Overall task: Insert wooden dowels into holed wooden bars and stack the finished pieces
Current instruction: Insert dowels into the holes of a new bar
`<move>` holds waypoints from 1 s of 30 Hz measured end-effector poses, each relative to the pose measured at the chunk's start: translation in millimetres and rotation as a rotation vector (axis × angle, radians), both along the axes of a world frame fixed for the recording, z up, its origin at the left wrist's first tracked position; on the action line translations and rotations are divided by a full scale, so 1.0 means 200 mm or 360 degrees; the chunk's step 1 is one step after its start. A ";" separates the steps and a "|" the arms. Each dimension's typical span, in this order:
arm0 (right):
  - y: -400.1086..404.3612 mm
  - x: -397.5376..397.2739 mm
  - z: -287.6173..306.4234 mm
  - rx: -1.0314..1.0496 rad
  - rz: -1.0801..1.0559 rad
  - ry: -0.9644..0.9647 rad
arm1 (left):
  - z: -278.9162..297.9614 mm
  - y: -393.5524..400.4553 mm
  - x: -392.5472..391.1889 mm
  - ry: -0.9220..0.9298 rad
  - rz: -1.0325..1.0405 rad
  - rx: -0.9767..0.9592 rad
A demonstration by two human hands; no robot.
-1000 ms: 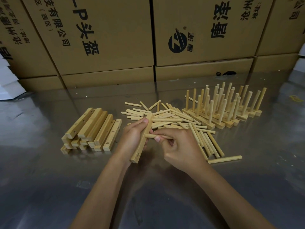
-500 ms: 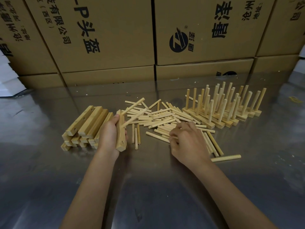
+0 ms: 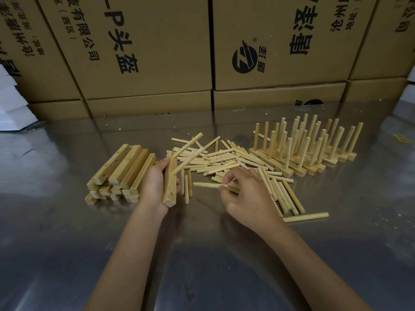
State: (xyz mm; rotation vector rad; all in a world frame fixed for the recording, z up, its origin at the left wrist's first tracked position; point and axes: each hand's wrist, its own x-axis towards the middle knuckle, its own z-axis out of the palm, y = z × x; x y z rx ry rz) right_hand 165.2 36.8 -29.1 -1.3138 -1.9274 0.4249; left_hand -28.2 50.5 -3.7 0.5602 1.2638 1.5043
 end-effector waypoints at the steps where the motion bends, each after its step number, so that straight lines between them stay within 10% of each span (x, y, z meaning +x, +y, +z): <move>1: -0.01 -0.01 0.02 -0.0124 0.0034 0.0343 | 0.00 0.00 0.00 -0.0011 -0.0022 0.0014; 6: -0.04 -0.02 0.12 -0.0546 0.0268 0.1234 | -0.01 0.00 0.01 0.0006 -0.0042 0.0007; 30: -0.09 -0.06 0.11 -0.0578 0.0401 0.1356 | -0.04 0.03 0.04 -0.0070 0.0002 0.0051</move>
